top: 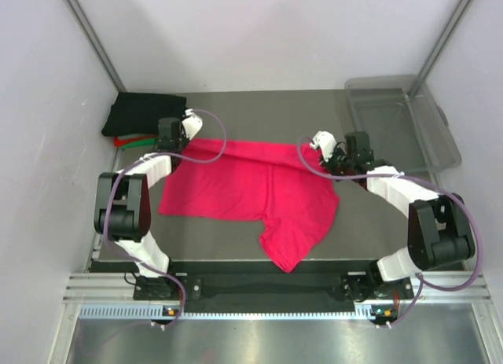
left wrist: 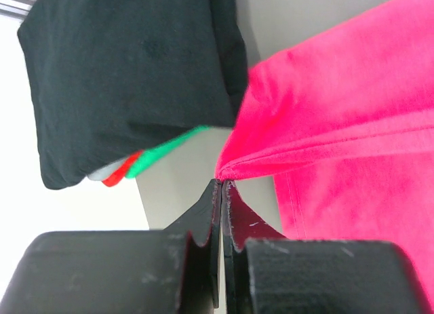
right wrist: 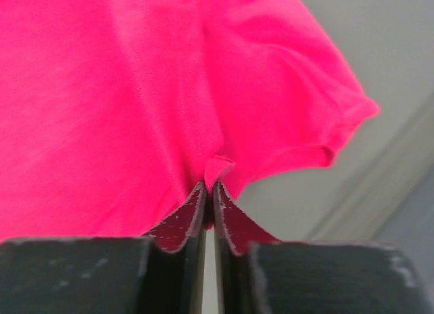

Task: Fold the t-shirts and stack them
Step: Fold the tshirt

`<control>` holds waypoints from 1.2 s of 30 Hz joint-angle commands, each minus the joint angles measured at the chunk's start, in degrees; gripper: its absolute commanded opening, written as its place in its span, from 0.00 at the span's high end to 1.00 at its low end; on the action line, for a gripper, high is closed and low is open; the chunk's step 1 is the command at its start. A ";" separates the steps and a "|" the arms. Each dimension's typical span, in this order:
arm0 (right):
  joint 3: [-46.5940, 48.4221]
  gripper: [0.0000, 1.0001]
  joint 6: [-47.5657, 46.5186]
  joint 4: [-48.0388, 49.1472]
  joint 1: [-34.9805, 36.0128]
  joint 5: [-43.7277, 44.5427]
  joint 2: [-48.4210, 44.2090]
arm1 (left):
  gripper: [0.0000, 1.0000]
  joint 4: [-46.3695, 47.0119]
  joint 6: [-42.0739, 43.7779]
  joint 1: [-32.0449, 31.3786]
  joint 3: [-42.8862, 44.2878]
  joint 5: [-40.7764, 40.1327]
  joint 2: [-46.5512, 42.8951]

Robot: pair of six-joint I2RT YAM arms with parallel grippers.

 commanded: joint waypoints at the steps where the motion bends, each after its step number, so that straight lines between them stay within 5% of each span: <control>1: 0.44 0.91 -1.60 -5.65 0.48 -7.32 -3.32 | 1.00 -4.53 2.87 0.78 -0.60 0.74 -4.18; 3: 1.93 0.87 -3.09 -10.22 0.57 -10.58 -5.42 | 0.98 -6.06 2.79 1.31 -1.64 0.83 -7.33; 5: 2.46 0.82 -4.06 -14.98 0.57 -16.02 -8.92 | 0.73 -5.80 2.26 1.84 -4.01 1.96 -12.15; 9: 3.17 0.75 -3.19 -17.89 0.57 -19.12 -14.39 | 0.59 -4.91 -0.19 1.84 -4.48 2.15 -17.01; 15: 5.01 0.74 -2.57 -14.47 0.66 -15.09 -12.56 | 0.58 -6.94 -5.82 1.75 1.42 8.88 -14.39; 22: 12.20 0.75 -2.30 -12.62 0.57 -15.52 1.57 | 0.66 -13.09 -12.33 0.26 4.94 16.63 -6.13; 29: 21.00 0.78 -0.72 -11.39 0.66 -14.20 13.72 | 0.76 -15.37 -15.06 0.26 7.65 16.12 2.39; 36: 26.81 0.79 -0.01 -12.26 1.45 -13.24 22.25 | 0.77 -16.08 -16.55 0.26 6.87 17.61 0.74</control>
